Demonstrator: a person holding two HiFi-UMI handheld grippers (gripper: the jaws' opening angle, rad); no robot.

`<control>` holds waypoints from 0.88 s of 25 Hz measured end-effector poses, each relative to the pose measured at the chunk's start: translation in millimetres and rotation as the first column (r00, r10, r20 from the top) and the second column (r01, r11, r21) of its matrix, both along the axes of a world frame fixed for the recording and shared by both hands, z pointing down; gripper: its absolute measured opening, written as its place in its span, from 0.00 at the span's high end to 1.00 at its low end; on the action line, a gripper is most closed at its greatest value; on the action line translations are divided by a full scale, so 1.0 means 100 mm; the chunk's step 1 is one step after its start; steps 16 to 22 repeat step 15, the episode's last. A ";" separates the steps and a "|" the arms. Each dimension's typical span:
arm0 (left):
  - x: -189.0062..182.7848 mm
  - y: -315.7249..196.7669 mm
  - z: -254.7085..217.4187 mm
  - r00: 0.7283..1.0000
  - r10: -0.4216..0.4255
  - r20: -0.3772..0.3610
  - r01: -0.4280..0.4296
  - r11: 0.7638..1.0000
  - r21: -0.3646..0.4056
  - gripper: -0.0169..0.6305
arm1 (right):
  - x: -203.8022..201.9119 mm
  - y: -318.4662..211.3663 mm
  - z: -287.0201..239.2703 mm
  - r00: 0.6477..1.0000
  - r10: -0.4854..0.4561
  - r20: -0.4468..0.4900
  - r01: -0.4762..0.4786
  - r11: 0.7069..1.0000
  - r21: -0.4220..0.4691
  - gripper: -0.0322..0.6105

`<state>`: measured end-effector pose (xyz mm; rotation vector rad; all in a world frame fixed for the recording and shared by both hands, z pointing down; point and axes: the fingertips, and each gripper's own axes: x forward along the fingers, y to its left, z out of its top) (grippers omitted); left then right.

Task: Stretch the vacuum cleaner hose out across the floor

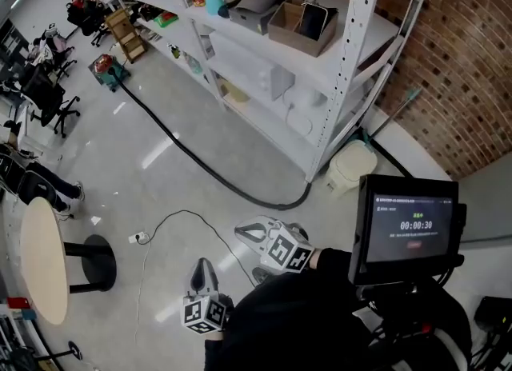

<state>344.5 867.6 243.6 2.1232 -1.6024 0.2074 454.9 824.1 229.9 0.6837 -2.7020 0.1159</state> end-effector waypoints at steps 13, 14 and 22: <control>-0.14 0.03 -0.03 1.000 0.025 -0.007 -0.025 1.000 -0.004 0.93 | -0.17 0.11 0.00 1.000 0.023 -0.012 -0.023 1.000 0.006 0.93; -0.15 0.04 -0.01 1.000 0.030 -0.006 -0.030 1.000 -0.004 0.93 | -0.17 0.11 0.00 1.000 0.024 -0.012 -0.024 1.000 0.004 0.93; -0.16 0.05 0.02 0.999 0.034 -0.005 -0.034 0.999 -0.003 0.93 | -0.17 0.12 0.01 1.000 0.026 -0.011 -0.026 1.000 0.003 0.93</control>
